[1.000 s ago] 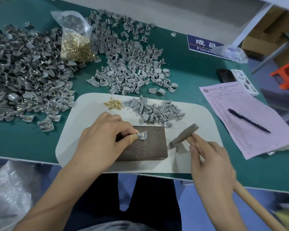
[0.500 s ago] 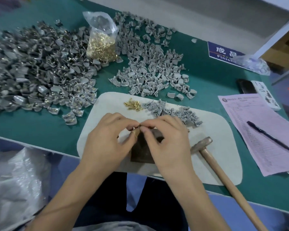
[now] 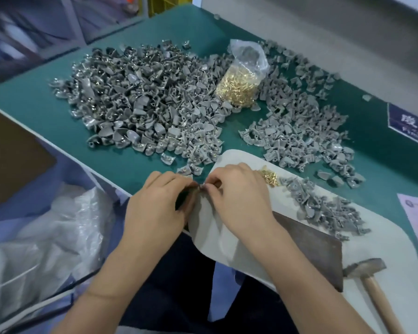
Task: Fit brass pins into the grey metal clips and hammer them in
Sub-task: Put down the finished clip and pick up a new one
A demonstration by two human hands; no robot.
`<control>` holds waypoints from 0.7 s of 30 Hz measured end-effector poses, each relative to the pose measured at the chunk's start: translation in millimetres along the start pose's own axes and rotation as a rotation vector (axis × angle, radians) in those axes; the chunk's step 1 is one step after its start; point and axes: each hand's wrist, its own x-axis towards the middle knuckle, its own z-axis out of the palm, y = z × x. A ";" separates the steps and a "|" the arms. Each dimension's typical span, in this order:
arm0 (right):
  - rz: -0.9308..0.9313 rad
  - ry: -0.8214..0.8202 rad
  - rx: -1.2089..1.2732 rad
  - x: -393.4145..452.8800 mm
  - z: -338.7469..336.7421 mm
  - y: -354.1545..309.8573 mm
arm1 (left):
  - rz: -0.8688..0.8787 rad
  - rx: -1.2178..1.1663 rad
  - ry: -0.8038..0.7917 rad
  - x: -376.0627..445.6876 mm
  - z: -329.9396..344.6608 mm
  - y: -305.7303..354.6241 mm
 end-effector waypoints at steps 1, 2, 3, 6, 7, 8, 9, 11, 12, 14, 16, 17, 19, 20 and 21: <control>-0.005 0.005 -0.005 4.6 1.8 -2.9 | -0.001 0.015 0.008 0.8 -1.4 -2.2; -0.004 0.005 -0.006 8.9 3.3 -5.8 | -0.003 0.023 0.010 1.8 -2.5 -4.0; -0.003 0.003 -0.003 12.6 5.1 -8.8 | -0.008 0.026 0.007 3.2 -3.6 -5.4; 0.000 0.003 0.014 21.0 10.7 -15.3 | -0.036 0.013 -0.006 6.9 -6.6 -8.9; 0.001 0.000 0.023 22.9 11.7 -16.2 | -0.042 0.004 -0.002 7.4 -7.6 -9.3; -0.001 -0.005 0.033 24.1 12.1 -16.3 | -0.047 -0.006 0.003 8.5 -7.7 -8.7; -0.007 -0.012 0.047 24.4 11.8 -15.5 | -0.050 -0.020 0.008 9.2 -7.7 -7.1; -0.012 -0.016 0.102 21.5 8.5 -12.1 | -0.045 -0.072 0.016 10.4 -7.2 -1.0; -0.005 -0.006 0.134 18.6 5.5 -8.9 | -0.033 -0.104 0.019 11.3 -6.5 3.2; 0.021 0.025 0.147 10.3 -1.3 1.1 | -0.007 -0.158 0.008 13.7 -3.3 13.1; 0.074 0.057 0.148 -0.1 -8.1 17.7 | 0.020 -0.202 -0.022 18.7 4.1 23.9; 0.115 0.085 0.161 -6.6 -11.5 28.2 | 0.029 -0.224 -0.044 22.5 8.8 29.7; 0.221 0.176 0.211 -22.0 -17.2 51.2 | 0.054 -0.253 -0.108 34.7 20.2 40.6; 0.285 0.235 0.268 -31.1 -18.9 62.8 | 0.073 -0.248 -0.149 42.1 27.0 45.3; 0.353 0.305 0.356 -40.8 -19.9 73.6 | 0.092 -0.222 -0.195 50.5 34.5 49.6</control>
